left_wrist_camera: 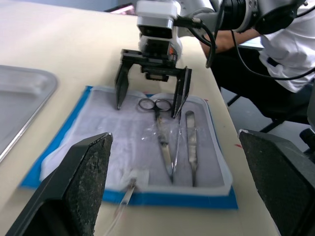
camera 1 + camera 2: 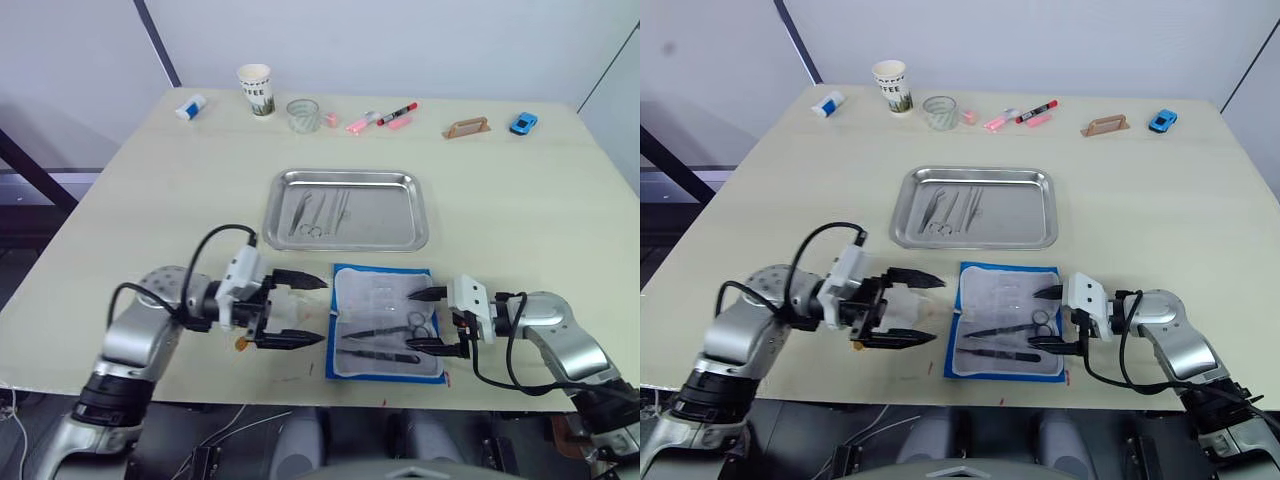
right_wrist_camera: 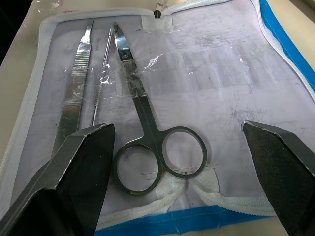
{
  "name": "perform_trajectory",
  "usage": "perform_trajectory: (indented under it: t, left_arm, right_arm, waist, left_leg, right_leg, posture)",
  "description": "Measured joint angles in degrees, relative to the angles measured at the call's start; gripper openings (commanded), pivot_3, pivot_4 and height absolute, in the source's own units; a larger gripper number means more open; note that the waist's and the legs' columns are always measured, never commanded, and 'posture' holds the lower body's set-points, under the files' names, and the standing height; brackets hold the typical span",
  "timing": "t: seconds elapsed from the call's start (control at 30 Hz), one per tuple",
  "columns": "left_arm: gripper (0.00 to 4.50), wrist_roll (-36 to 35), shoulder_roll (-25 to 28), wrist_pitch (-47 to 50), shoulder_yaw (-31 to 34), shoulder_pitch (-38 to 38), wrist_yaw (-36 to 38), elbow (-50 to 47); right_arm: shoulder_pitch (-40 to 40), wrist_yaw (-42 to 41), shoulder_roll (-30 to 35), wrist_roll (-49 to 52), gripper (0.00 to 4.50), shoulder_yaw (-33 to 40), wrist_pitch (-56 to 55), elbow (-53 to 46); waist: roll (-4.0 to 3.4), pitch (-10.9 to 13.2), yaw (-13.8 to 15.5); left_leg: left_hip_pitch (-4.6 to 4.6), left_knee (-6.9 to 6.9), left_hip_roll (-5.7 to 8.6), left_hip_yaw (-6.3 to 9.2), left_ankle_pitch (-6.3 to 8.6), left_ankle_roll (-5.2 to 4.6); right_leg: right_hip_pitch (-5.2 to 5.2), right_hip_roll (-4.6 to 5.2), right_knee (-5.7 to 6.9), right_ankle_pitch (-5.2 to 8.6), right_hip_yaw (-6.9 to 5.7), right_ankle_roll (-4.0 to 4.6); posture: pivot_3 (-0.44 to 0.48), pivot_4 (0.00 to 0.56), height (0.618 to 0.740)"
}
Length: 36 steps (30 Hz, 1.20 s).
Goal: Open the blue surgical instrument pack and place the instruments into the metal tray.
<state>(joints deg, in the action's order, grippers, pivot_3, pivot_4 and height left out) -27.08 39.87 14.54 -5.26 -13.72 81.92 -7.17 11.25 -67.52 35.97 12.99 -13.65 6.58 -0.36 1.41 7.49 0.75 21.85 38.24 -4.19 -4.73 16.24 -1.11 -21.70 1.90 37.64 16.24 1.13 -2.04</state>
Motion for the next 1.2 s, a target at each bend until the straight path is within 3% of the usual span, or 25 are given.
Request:
perform_trajectory:
  t: [0.23,0.7,1.2]
  left_arm:
    - [4.39,6.80,-4.28,-6.76,-6.13,-3.76,-0.48,8.04]
    - [4.39,10.74,-8.03,-17.47,-8.90,-8.77,3.25,20.30]
    - [4.39,18.52,-10.85,-25.49,-12.38,-11.86,0.85,26.77]
  right_arm:
    - [-0.85,0.95,0.38,0.01,4.50,0.31,1.69,-2.01]
    - [-1.45,1.82,0.58,0.02,4.50,0.43,2.42,-3.12]
    - [-1.52,1.95,0.69,0.00,4.50,0.45,3.05,-3.25]
  waist:
    - [-0.01,0.00,0.03]
    - [-0.02,0.00,0.06]
    - [-0.37,-0.27,0.10]
  left_leg:
    - [0.03,0.07,0.00,0.02,0.00,0.00]
    - [0.03,0.07,0.01,0.04,0.00,0.00]
    - [-0.02,0.08,0.02,0.05,-0.01,-0.01]
  right_leg:
    - [0.00,-0.05,0.03,0.03,0.04,0.06]
    - [0.01,-0.06,0.05,-0.01,0.02,-0.01]
    - [0.04,-0.09,0.08,-0.01,0.04,-0.02]
  posture:
    - [0.000,0.150,0.740]
    - [0.000,0.150,0.740]
    - [0.000,0.150,0.740]
